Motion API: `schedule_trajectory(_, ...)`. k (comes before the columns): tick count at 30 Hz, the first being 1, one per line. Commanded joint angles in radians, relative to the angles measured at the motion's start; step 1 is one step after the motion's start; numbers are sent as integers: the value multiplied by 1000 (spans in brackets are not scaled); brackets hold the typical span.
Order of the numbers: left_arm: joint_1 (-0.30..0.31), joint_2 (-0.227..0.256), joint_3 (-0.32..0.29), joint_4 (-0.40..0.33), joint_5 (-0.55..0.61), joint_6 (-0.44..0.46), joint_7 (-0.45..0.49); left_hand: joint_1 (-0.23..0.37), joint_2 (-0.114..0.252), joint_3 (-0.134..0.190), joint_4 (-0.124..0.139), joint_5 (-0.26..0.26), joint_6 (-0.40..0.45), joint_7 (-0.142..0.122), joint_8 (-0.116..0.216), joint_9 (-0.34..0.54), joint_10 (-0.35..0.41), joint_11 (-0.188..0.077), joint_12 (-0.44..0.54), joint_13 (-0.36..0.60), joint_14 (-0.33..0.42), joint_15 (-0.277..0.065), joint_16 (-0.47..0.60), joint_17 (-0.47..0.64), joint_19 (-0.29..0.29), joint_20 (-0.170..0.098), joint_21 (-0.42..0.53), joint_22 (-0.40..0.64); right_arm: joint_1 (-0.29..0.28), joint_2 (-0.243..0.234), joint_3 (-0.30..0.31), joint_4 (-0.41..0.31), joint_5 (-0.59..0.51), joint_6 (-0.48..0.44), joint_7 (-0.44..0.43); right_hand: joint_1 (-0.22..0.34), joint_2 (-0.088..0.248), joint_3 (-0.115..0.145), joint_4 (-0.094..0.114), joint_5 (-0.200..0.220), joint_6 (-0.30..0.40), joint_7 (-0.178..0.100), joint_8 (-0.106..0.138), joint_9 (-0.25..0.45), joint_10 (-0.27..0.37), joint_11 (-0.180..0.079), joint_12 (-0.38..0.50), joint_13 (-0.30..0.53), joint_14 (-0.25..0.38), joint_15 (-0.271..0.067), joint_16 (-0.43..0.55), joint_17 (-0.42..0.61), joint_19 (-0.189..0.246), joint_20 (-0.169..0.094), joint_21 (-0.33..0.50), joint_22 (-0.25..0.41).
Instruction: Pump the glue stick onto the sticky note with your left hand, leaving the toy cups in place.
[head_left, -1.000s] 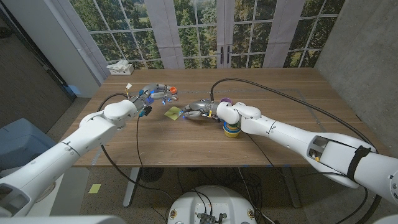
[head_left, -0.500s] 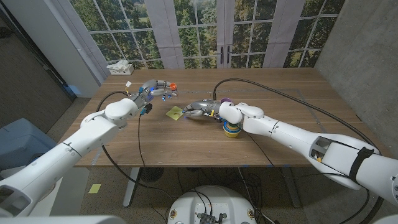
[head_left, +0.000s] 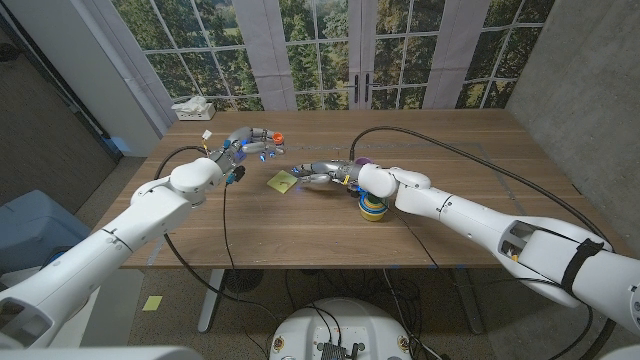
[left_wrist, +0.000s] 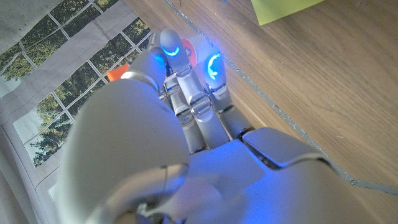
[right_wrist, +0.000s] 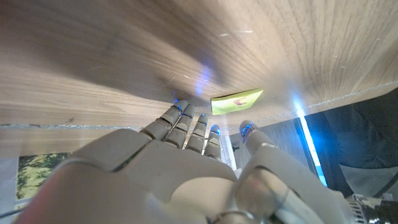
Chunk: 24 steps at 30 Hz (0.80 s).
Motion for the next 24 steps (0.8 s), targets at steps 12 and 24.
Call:
schedule_trajectory(12,21,29,-5,-99,124,135,154,13,20,133,125,6,46,37,2,52,174,-55,7,455,16,-21,-19,-5,-9,-144,-3,-13,-44,35,153,145,340,146,17,-21,-41,-42,-10,-6,50,7,37,-1,-2,23,10,0,-26,-78,-9,-1,-39,22,-30,7)
schedule_trajectory(24,-3,35,43,-177,257,363,259,8,18,139,126,8,43,33,-2,49,162,-57,6,459,11,-20,-42,-28,-18,-139,-17,-37,-53,70,207,235,493,217,77,-70,-79,-88,-7,-6,88,31,45,-3,11,48,17,-3,-28,-52,-20,-14,-49,47,-44,6)
